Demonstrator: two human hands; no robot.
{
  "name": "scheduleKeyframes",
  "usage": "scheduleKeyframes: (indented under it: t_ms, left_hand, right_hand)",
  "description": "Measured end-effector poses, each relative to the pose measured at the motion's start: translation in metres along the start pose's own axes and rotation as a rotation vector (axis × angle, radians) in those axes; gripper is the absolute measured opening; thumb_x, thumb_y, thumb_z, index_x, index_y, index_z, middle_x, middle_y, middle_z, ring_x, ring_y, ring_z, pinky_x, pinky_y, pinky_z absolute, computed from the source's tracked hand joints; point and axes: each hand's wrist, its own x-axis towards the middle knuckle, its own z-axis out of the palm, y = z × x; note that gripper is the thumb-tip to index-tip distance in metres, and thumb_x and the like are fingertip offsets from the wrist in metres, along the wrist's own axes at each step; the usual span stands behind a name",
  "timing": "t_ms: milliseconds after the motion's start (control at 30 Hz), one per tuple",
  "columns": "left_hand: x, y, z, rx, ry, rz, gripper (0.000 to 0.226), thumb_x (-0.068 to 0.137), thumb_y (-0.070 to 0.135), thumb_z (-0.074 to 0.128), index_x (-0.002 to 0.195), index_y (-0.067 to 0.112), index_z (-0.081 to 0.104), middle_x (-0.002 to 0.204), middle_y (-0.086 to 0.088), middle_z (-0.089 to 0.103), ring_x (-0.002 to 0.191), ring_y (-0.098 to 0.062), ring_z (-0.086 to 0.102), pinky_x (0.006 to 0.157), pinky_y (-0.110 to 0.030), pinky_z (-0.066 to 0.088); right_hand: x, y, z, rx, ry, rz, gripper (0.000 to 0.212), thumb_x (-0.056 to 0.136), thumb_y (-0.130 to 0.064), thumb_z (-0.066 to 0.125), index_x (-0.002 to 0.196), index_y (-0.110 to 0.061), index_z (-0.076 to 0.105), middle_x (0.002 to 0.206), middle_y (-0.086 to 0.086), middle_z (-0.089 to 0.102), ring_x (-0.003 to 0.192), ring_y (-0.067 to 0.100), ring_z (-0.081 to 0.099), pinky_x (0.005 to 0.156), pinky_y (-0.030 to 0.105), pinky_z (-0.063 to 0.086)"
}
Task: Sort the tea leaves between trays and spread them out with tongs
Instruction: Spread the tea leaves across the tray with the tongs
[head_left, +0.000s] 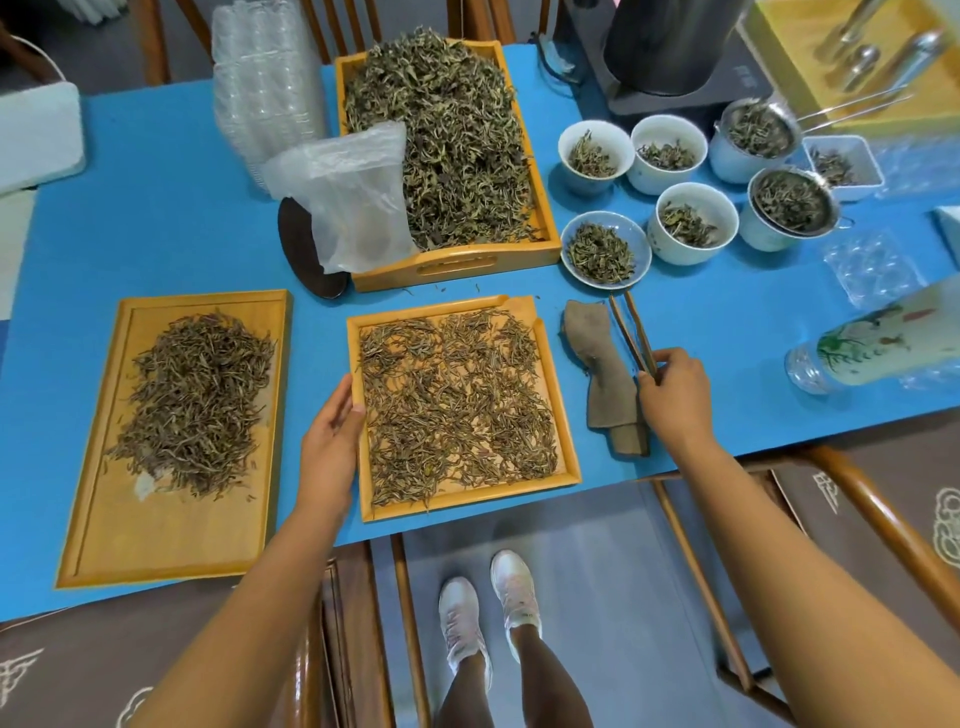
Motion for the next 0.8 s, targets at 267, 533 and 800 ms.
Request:
scheduleKeyframes:
  t_ms: [267, 533, 800]
  left_hand:
    - [0.003, -0.005, -0.002, -0.012, 0.002, -0.004, 0.045, 0.096, 0.013, 0.049, 0.139, 0.022, 0.042, 0.142, 0.004, 0.045, 0.128, -0.011, 0.043, 0.11, -0.033, 0.031]
    - [0.004, -0.007, -0.002, -0.016, 0.003, 0.007, 0.046, 0.095, 0.013, 0.049, 0.139, 0.022, 0.041, 0.144, 0.004, 0.044, 0.129, -0.009, 0.041, 0.108, -0.028, 0.03]
    - [0.002, -0.008, 0.006, 0.045, 0.071, 0.058, 0.044, 0.097, 0.014, 0.046, 0.14, 0.023, 0.04, 0.145, 0.006, 0.041, 0.125, -0.002, 0.038, 0.101, -0.021, 0.029]
  right_hand:
    - [-0.003, 0.001, -0.002, 0.009, -0.019, 0.002, 0.033, 0.088, -0.011, 0.057, 0.118, -0.001, 0.05, 0.117, 0.025, 0.051, 0.108, 0.038, 0.048, 0.092, 0.044, 0.039]
    - [-0.019, -0.026, -0.002, 0.127, 0.099, -0.198, 0.027, 0.092, -0.016, 0.047, 0.117, -0.006, 0.051, 0.117, 0.018, 0.048, 0.111, 0.031, 0.044, 0.092, 0.036, 0.035]
    - [-0.046, -0.043, 0.027, 0.148, -0.051, -0.333, 0.029, 0.096, -0.017, 0.041, 0.12, -0.006, 0.051, 0.115, 0.013, 0.056, 0.108, 0.026, 0.049, 0.089, 0.033, 0.038]
